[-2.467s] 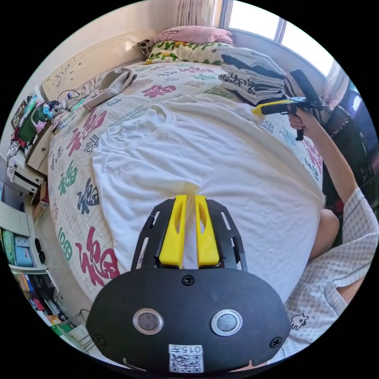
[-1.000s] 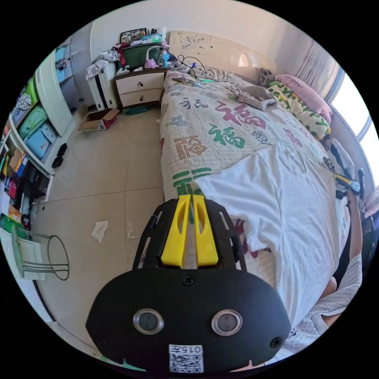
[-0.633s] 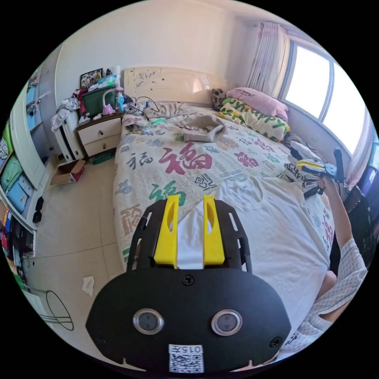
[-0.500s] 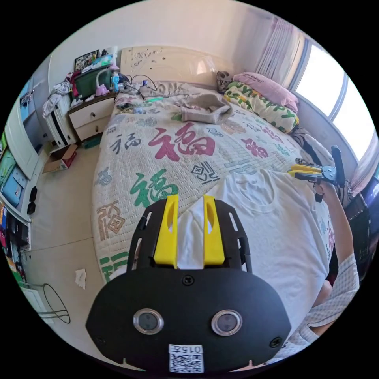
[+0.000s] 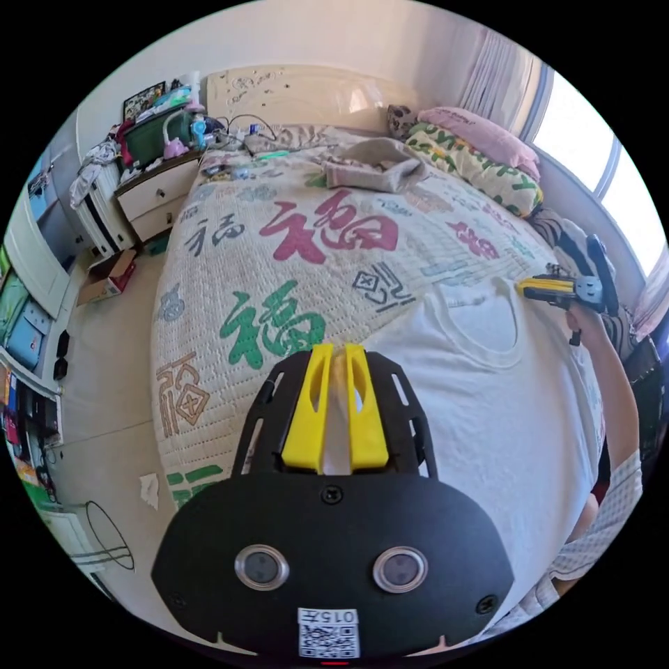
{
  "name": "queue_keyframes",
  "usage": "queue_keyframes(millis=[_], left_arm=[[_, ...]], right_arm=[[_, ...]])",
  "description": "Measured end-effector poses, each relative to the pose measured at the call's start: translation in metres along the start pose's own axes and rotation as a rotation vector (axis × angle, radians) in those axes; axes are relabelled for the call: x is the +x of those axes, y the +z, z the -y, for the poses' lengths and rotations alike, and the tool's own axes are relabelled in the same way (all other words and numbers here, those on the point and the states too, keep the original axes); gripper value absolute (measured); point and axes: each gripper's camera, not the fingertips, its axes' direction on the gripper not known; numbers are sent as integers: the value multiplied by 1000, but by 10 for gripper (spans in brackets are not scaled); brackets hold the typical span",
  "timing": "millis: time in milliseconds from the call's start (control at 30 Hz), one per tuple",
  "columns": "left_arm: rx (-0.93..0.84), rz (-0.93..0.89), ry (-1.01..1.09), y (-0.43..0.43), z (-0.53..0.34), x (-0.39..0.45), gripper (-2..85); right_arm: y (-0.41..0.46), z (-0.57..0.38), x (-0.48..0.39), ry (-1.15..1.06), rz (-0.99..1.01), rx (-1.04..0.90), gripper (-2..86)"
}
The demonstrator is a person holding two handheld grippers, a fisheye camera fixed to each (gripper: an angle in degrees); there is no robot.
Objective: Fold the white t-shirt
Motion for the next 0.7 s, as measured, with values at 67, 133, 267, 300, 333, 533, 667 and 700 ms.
queue_keyframes(millis=[67,133,267,300,333,533,667,700], left_arm=[[75,-32,-7,-27,-14,-11,59],[164,-86,-9,-77,-45,-32,79],[207,-87,-27,-137,-119,-62,96],[198,-112,-68,-145,-143,-74,99],[170,-180,-103,-146,-165,-85,104],[74,-266,-39,-119,-223,-68,117],[46,-230,23,-98,-231,-50,105],[59,-198,25,-99,-235,-48,90]], right_arm=[[-16,-1,4,27,-44,15,84],[-50,-7,5,52,-101,114,84],[-98,-16,-36,-104,37,231,78],[-107,-17,-61,-180,75,255,78],[-114,-16,-89,-252,105,269,78],[-119,22,-248,-513,311,202,85],[-101,50,-343,-604,283,124,93],[-92,60,-370,-622,274,83,96]])
